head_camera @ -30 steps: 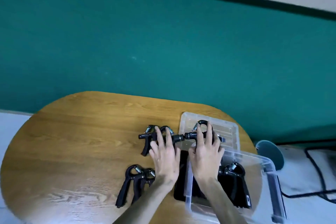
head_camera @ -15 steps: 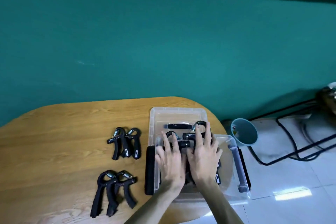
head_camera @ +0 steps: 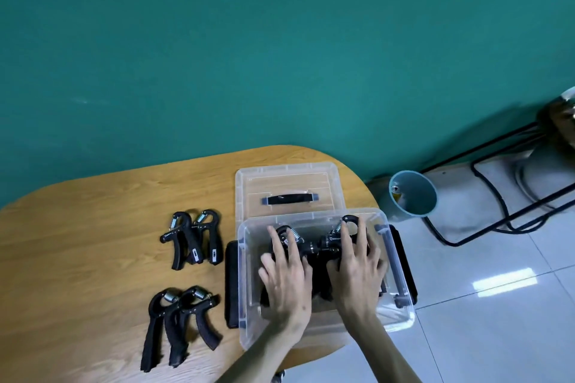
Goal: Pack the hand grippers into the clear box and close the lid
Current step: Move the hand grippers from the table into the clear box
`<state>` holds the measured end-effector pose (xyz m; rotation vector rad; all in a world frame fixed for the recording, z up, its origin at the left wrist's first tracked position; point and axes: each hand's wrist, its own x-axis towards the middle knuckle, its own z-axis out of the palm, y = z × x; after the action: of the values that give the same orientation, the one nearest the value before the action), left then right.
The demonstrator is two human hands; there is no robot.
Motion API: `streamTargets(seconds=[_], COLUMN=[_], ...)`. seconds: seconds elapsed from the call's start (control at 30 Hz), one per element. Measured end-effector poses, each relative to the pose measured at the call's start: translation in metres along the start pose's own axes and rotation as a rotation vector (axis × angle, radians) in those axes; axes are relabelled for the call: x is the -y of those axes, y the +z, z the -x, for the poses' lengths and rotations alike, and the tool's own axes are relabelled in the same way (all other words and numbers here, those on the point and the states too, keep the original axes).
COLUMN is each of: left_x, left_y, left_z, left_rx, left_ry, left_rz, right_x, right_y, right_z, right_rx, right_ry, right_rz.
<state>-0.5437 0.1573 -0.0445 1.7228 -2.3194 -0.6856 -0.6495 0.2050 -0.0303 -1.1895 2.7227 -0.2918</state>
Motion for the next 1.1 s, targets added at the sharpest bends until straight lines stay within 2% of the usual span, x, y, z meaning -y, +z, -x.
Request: streamTargets(seconds=[0.5, 0.67, 1.1], left_x=[0.022, 0.024, 0.017], left_y=[0.043, 0.048, 0.048], left_z=[-0.008, -0.011, -0.011], left_rx=[0.059, 0.069, 0.095], left_ry=[-0.127, -0.141, -0.167], left_rz=[-0.118, -0.164, -0.200], right_x=[-0.035, -0.035, -0.036], right_y=[0.043, 0.056, 0.071], right_z=[-0.010, -0.012, -0.012], right_rx=[0.170, 0.214, 0.201], right_ry=[-0.105, -0.127, -0.161], right_rz=[-0.094, -0.058, 0.015])
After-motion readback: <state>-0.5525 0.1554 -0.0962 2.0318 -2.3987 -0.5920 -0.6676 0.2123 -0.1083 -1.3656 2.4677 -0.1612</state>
